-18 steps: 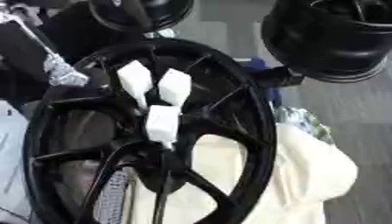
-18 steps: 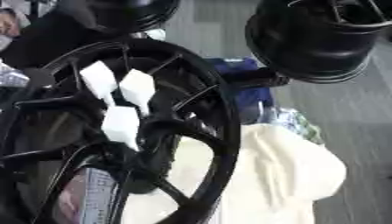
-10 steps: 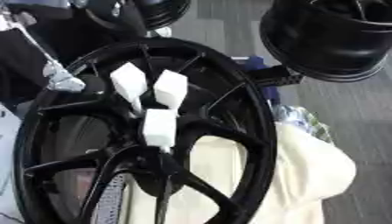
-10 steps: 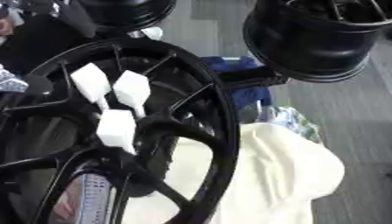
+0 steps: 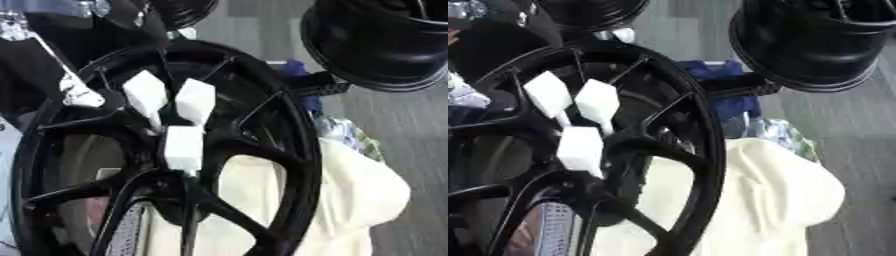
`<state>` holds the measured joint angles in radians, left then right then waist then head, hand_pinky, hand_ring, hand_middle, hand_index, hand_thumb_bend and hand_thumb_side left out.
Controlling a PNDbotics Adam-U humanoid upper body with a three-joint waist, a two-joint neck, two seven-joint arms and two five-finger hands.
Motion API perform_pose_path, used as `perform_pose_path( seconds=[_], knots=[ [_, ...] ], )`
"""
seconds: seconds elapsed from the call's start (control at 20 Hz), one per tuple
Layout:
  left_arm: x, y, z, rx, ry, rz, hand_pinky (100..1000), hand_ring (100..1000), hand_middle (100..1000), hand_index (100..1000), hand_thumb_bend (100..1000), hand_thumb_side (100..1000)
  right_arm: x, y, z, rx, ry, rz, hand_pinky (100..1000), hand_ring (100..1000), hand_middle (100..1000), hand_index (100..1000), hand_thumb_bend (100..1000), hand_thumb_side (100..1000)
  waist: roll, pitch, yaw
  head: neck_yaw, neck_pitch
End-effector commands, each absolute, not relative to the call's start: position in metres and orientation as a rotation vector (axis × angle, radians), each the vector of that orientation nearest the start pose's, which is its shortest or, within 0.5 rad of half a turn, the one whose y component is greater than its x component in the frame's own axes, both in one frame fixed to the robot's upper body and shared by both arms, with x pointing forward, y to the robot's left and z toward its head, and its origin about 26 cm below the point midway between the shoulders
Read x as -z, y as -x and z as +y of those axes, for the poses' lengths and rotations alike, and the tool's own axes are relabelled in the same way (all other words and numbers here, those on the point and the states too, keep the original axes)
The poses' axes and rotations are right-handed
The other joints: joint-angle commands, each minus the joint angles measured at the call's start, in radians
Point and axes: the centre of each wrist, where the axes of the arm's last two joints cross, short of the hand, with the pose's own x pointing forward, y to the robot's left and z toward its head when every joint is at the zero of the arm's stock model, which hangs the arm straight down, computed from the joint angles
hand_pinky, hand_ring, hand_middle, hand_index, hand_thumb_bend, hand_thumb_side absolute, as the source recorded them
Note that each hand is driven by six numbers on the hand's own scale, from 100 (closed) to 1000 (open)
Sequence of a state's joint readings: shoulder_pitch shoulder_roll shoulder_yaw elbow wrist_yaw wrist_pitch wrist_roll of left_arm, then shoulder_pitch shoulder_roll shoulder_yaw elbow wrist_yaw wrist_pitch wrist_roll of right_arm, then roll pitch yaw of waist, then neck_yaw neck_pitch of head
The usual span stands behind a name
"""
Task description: Pull the pin out of the wheel hub.
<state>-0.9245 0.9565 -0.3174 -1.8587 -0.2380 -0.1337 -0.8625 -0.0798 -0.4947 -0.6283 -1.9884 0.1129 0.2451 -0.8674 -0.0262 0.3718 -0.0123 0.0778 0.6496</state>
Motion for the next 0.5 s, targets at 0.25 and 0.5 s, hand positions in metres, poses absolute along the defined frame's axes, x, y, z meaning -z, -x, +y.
perform_pose_path(
  seconds=[0.25,0.5],
  knots=[
    [-0.382,-0.319,0.247,-2.764,1.005,1.986,858,841,787,890,476,318,-0.233,-0.22,-0.443,0.92,1.603,-1.824,429,611,648,801,392,280,-0.003,-0.013,-0.001,0.01,-0.013],
    [-0.377,-0.329,0.25,-2.782,1.048,1.999,853,836,785,886,444,331,-0.232,-0.22,-0.443,0.923,1.599,-1.823,428,611,648,801,392,279,-0.004,-0.012,-0.006,0.015,-0.016]
  ],
)
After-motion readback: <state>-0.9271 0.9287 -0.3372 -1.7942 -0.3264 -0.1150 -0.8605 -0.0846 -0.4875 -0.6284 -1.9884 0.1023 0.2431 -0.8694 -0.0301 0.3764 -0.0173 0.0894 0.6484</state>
